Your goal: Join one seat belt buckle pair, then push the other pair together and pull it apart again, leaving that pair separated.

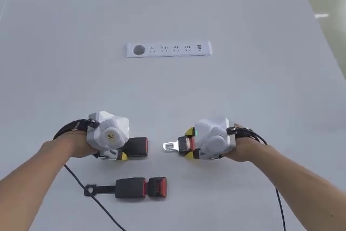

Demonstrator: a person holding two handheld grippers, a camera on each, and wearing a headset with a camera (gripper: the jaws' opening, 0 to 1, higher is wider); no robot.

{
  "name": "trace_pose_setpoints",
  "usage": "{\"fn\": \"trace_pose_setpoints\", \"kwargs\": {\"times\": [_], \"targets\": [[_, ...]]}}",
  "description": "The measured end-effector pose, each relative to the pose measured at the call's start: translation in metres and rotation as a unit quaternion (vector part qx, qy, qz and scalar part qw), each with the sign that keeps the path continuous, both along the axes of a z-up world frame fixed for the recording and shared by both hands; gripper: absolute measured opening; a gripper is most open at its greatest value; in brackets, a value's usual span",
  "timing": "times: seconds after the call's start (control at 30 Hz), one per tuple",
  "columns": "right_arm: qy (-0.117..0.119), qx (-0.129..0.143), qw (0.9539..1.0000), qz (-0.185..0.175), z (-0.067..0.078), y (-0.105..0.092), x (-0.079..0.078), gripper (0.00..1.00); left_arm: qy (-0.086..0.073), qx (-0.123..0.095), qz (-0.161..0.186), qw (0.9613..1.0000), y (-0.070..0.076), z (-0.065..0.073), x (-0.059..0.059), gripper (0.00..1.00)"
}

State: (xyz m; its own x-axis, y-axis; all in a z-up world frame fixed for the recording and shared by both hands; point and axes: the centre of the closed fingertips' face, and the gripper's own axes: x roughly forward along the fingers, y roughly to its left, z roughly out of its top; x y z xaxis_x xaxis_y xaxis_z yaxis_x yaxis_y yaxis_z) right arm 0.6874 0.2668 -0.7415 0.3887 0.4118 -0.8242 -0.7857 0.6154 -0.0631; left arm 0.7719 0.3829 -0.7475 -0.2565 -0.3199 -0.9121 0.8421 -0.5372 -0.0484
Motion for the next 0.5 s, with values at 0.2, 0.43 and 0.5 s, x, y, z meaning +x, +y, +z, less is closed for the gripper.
{"fn": "trace_pose_setpoints", "kwargs": {"times": [0.2,0.43,0.5], "targets": [[-0.003,0.001,1.0,0.004,0.001,0.009,0.008,0.3,-0.001,0.003,0.001,1.0,0.001,0.0,0.0,0.3],[-0.008,0.004,0.9999,0.009,0.003,0.02,0.016,0.3,-0.002,0.011,0.0,0.9999,0.001,0.001,0.0,0.31],[-0.009,0.004,0.9999,0.011,0.004,0.023,0.017,0.3,-0.002,0.012,0.002,0.9999,0.001,0.001,0.0,0.31]]}}
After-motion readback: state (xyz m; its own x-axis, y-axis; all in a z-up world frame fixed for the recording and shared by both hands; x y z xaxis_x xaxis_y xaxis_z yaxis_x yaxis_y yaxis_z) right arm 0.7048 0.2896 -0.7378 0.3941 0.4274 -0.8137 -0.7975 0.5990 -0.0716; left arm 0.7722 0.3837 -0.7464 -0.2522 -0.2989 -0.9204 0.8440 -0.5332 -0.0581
